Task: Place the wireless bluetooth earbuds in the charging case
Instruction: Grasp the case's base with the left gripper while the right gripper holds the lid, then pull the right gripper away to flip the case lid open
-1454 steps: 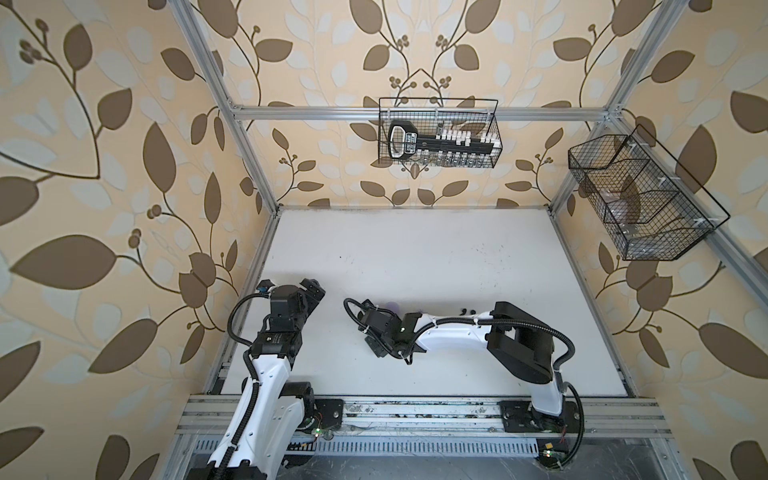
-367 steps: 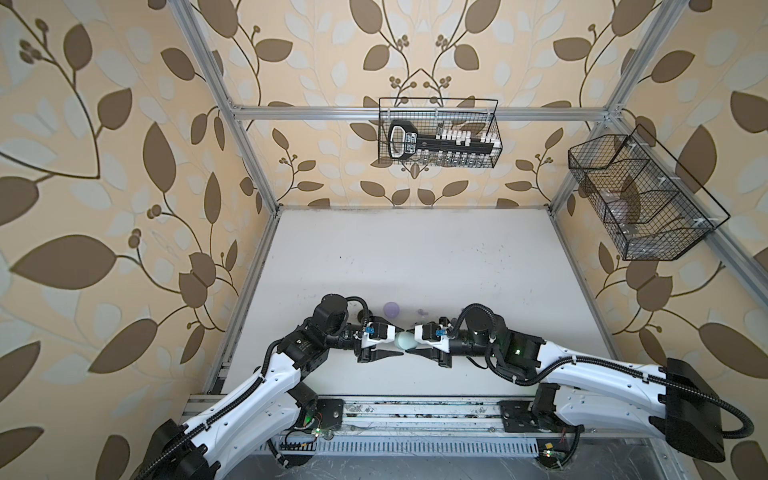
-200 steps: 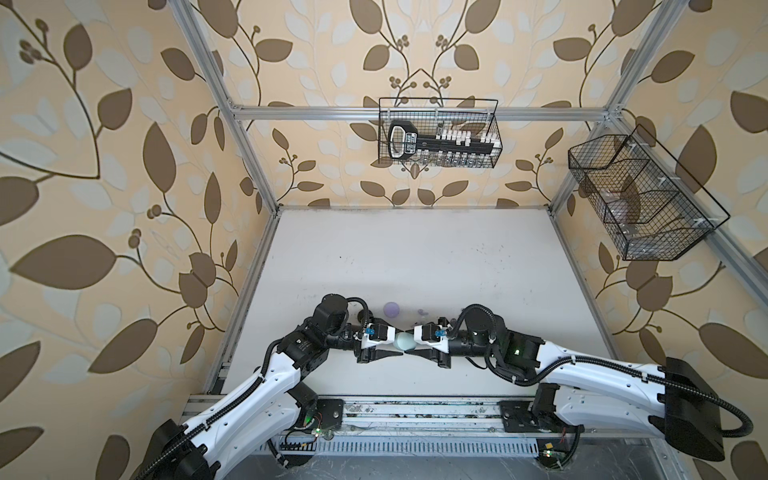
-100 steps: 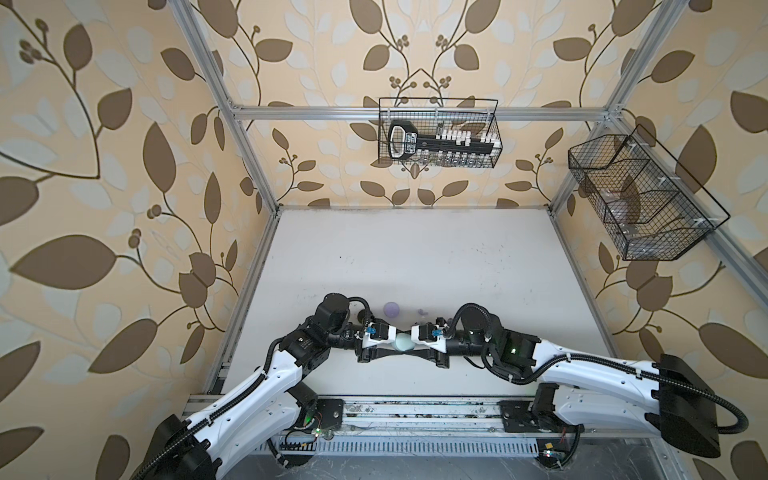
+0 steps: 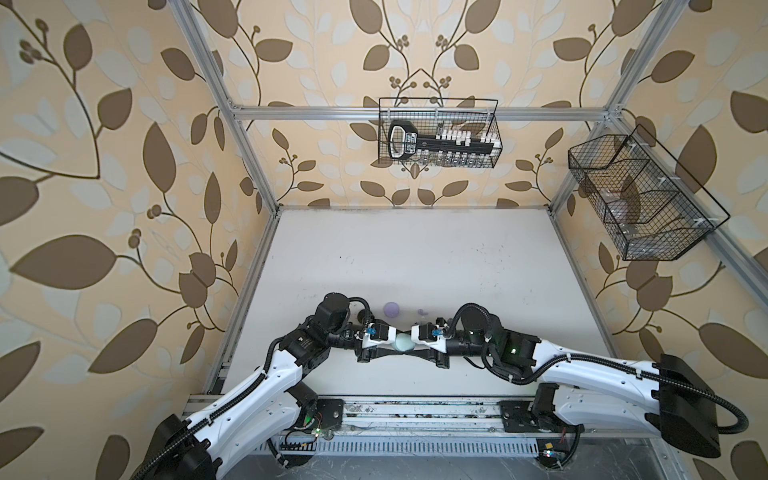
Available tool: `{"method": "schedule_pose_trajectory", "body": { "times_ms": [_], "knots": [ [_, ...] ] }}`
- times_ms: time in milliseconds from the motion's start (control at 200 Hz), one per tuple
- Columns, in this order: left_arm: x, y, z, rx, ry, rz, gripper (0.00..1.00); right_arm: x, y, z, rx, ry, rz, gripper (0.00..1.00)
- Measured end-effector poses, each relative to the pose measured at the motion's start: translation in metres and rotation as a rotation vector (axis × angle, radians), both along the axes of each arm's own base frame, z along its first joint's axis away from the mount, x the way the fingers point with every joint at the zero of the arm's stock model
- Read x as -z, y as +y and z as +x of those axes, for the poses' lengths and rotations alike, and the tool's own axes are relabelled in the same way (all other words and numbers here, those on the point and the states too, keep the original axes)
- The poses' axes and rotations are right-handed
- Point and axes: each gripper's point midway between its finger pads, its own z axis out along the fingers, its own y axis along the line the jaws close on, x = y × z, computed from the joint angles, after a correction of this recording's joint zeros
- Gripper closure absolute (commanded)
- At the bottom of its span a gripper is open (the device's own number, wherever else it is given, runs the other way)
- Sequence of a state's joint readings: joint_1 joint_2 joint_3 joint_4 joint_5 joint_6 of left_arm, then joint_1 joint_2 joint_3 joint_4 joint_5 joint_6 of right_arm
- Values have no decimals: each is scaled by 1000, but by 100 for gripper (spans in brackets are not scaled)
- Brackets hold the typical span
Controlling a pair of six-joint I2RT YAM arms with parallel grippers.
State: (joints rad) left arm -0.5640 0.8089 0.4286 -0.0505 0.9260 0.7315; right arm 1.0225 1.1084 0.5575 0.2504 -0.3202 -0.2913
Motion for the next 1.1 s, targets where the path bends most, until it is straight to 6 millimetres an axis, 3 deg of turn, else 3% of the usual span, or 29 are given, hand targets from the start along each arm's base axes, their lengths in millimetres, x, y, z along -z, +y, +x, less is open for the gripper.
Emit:
{"method": "schedule_pose_trajectory", "body": {
  "times_ms": [165,530,1100],
  "knots": [
    [-6,0,0,-7,-8,-15,100,-6,0,0,8,-7,17,59],
    [-18,0,1,-11,-48,-52,100,-19,-3,1,32,-33,59,57],
    [-20,-3,9,-40,-82,-56,100,-27,-14,8,100,-20,103,57]
  ]
}}
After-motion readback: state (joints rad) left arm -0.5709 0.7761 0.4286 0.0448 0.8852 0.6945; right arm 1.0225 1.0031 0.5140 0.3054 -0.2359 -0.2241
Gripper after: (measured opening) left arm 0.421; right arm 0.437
